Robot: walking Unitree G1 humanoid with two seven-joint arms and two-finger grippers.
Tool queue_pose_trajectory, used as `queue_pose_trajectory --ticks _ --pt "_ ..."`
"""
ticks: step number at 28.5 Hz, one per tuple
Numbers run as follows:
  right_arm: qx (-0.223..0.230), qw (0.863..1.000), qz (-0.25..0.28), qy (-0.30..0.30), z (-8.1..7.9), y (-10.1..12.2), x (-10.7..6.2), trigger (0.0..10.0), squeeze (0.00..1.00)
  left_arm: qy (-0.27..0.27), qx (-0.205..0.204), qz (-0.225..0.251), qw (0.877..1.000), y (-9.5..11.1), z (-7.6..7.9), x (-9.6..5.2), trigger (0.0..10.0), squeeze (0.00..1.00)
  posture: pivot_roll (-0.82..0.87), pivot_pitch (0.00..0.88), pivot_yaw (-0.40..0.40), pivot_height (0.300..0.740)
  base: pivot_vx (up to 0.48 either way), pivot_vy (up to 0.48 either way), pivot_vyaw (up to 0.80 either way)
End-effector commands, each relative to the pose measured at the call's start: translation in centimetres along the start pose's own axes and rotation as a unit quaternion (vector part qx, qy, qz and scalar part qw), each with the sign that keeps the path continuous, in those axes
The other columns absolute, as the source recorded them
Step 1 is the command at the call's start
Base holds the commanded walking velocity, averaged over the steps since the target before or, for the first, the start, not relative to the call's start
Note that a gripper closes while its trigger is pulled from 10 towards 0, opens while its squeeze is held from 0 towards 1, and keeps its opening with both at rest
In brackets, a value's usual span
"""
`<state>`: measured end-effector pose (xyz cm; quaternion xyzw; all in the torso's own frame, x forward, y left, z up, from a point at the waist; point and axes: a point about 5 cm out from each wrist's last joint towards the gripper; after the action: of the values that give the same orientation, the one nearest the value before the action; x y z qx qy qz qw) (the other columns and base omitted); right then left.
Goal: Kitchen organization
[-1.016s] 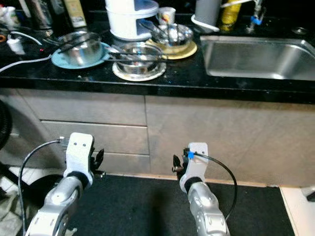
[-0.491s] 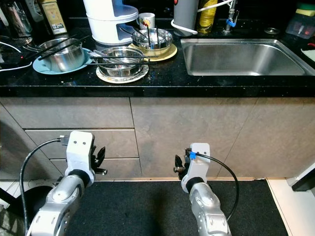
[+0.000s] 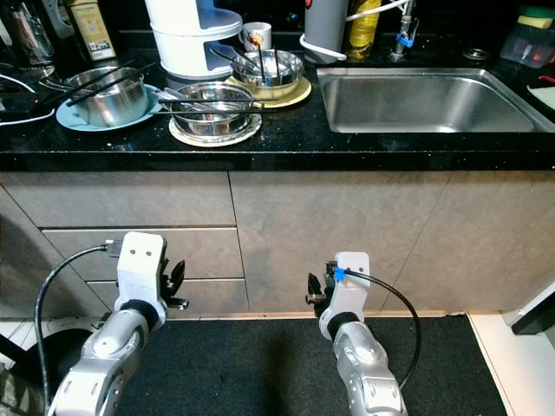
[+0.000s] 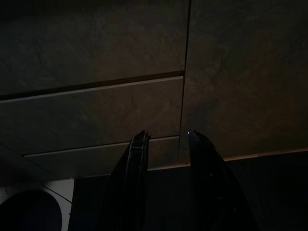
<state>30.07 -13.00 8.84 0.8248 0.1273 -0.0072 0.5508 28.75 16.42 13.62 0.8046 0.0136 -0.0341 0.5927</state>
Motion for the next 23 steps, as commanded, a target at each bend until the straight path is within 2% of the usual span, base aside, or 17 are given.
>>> queue_pose_trajectory --ticks 1,7,23 --pt "0.001 1.000 -0.017 -0.005 0.18 -0.85 -0.17 10.0 0.00 -0.006 -0.003 -0.026 1.000 -1.23 0.12 -0.28 10.0 0.00 -0.09 0.161 -0.048 0.740 0.000 0.000 0.00" --pt "0.000 1.000 -0.021 -0.005 0.22 -0.98 -0.20 10.0 0.00 -0.009 -0.005 -0.024 1.000 -1.18 0.15 -0.34 10.0 0.00 -0.09 0.168 -0.051 0.740 0.000 0.000 0.00" --pt "0.000 1.000 -0.025 -0.006 0.28 -1.14 -0.27 10.0 0.00 -0.012 -0.006 -0.018 1.000 -1.13 0.17 -0.44 10.0 0.00 -0.09 0.175 -0.052 0.740 0.329 0.000 0.00"
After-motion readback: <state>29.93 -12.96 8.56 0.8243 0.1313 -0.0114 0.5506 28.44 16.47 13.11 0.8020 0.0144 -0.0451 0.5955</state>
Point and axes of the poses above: a point about 5 cm out from each wrist's last joint towards the gripper, its own x axis pointing out of the wrist towards the gripper, its own y axis along the axis of the wrist's last joint, z = x × y, and after that the axes turned 12 degrees about x, right-handed
